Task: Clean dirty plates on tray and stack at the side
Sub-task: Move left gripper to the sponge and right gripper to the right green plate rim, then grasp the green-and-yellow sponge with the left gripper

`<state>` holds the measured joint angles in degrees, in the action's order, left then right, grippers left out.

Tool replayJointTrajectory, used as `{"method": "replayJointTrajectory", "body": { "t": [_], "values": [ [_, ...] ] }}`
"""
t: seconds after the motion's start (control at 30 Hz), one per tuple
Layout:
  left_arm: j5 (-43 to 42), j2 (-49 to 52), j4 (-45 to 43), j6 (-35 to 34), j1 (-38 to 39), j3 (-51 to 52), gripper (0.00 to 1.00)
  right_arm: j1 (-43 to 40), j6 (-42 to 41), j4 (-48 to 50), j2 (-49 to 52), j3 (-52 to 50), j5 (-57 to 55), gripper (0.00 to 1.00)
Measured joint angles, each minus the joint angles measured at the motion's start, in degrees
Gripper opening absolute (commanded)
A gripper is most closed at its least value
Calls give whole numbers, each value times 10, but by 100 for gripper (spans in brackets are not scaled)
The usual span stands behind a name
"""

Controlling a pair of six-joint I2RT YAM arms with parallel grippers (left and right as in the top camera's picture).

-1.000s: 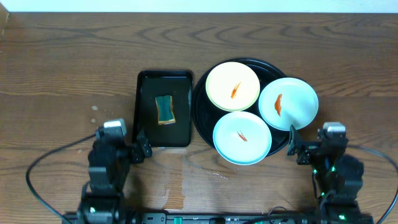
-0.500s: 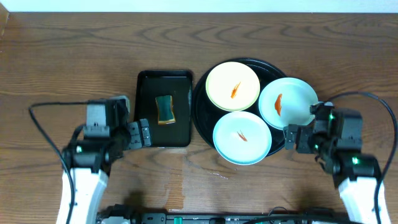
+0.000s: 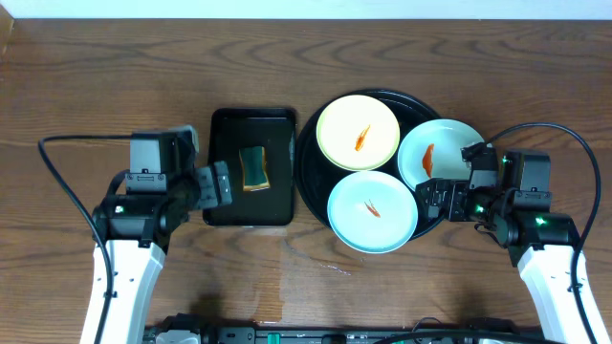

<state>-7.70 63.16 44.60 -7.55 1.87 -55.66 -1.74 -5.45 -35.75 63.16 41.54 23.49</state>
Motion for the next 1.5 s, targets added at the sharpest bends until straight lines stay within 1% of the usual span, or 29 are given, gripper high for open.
{"method": "replayJointTrajectory", "body": {
  "t": [0.13, 0.23, 0.47, 0.57, 0.6, 0.73, 0.8, 0.83, 0.93, 1.03, 1.27, 1.4, 1.5],
  "values": [
    [-5, 26, -39, -2, 7, -2, 93, 0, -5, -3, 4, 0, 6, 89],
    [-8, 68, -53, -2, 23, -3, 93, 0, -16, -4, 23, 0, 8, 85],
    [-10, 192, -82, -2, 47, -3, 89, 2, -35, 0, 99, 0, 14, 72],
    [-10, 237, -98, -2, 53, -3, 88, 16, -38, 13, 133, 0, 14, 70],
    [-10, 252, -103, -2, 56, -3, 88, 20, -38, 15, 143, 0, 15, 66],
    [-10, 289, -114, -2, 68, -3, 85, 38, -42, 31, 176, 0, 16, 64],
    [-10, 300, -117, -4, 72, -3, 78, 48, -42, 42, 191, 0, 17, 61],
    [-10, 303, -118, -5, 73, -3, 76, 52, -42, 47, 198, 0, 16, 61],
    [-12, 307, -125, -4, 75, -3, 75, 62, -46, 54, 216, 0, 12, 58],
    [-12, 307, -137, -4, 75, -3, 74, 64, -51, 57, 230, 0, 6, 52],
    [-12, 307, -176, -16, 75, -3, 74, 65, -61, 60, 249, 0, 0, 50],
    [-12, 307, -189, -27, 75, -3, 73, 65, -62, 61, 249, 0, 0, 43],
    [-12, 307, -199, -30, 75, -3, 73, 65, -63, 63, 249, 0, 0, 42]
  ]
}}
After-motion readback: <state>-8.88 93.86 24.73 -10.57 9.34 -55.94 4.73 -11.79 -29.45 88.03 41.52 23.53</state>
